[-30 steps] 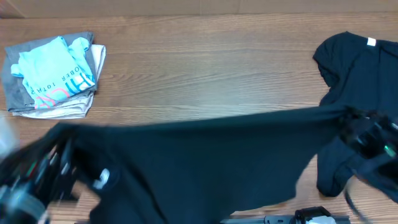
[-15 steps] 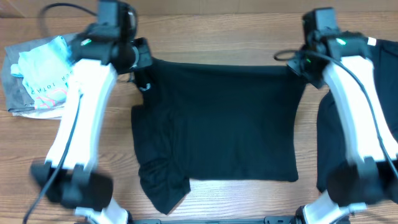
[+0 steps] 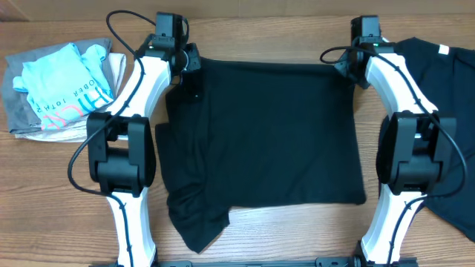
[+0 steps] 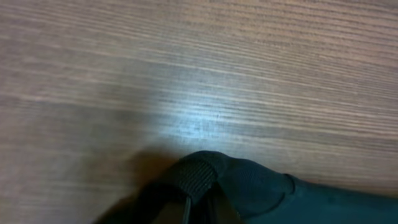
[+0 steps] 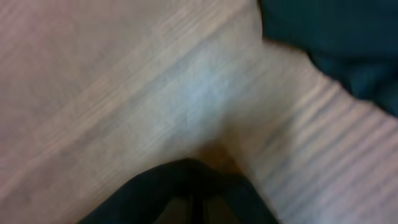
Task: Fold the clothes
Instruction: 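Lay the shirt flat on the table with both grippers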
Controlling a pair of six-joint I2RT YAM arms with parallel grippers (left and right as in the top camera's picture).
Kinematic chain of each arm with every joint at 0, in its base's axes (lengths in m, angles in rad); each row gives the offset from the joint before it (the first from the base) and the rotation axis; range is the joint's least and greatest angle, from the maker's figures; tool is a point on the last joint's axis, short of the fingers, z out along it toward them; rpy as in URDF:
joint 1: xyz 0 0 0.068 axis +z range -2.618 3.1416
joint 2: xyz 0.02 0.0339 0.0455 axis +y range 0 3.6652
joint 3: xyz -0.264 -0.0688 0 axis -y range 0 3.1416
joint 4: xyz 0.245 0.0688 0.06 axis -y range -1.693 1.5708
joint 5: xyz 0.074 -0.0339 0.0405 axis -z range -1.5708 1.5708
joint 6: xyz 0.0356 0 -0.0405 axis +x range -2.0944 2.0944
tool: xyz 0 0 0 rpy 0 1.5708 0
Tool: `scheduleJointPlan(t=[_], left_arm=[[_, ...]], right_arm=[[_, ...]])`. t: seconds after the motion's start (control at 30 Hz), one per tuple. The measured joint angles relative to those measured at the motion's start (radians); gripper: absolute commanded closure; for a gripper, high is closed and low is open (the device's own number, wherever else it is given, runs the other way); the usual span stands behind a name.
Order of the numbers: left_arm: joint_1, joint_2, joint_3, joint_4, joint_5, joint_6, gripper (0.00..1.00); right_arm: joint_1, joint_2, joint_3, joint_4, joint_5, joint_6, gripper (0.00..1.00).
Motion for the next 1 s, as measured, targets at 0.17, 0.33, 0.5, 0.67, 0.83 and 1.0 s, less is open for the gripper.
scheduleJointPlan(t=[0.17, 0.33, 0.5, 0.67, 0.83, 1.0], left_arm=[[-0.007, 0.038, 0.000, 0.061, 0.000, 0.005, 0.89], [-0.007, 0.070, 0.000, 0.115, -0.001, 0.008, 0.78], [-0.007, 0.075, 0.000, 0.186, -0.004, 0.011, 0.37], [-0.002, 0.076, 0.043, 0.148, 0.023, 0.061, 0.32], [0.009, 0.076, 0.225, -0.066, 0.053, 0.067, 0.70], [0.010, 0.056, 0.346, -0.254, 0.072, 0.041, 0.92]], right_arm=[[-0.008, 0.005, 0.000, 0.072, -0.003, -0.003, 0.92], [-0.009, 0.051, 0.000, 0.145, 0.002, -0.002, 0.73], [-0.016, 0.118, -0.002, 0.235, 0.008, -0.003, 0.41], [-0.020, 0.143, 0.000, 0.291, 0.003, -0.081, 0.35], [-0.023, 0.137, 0.064, 0.158, -0.087, -0.196, 0.57], [-0.029, 0.093, 0.124, 0.027, -0.225, -0.231, 0.92]])
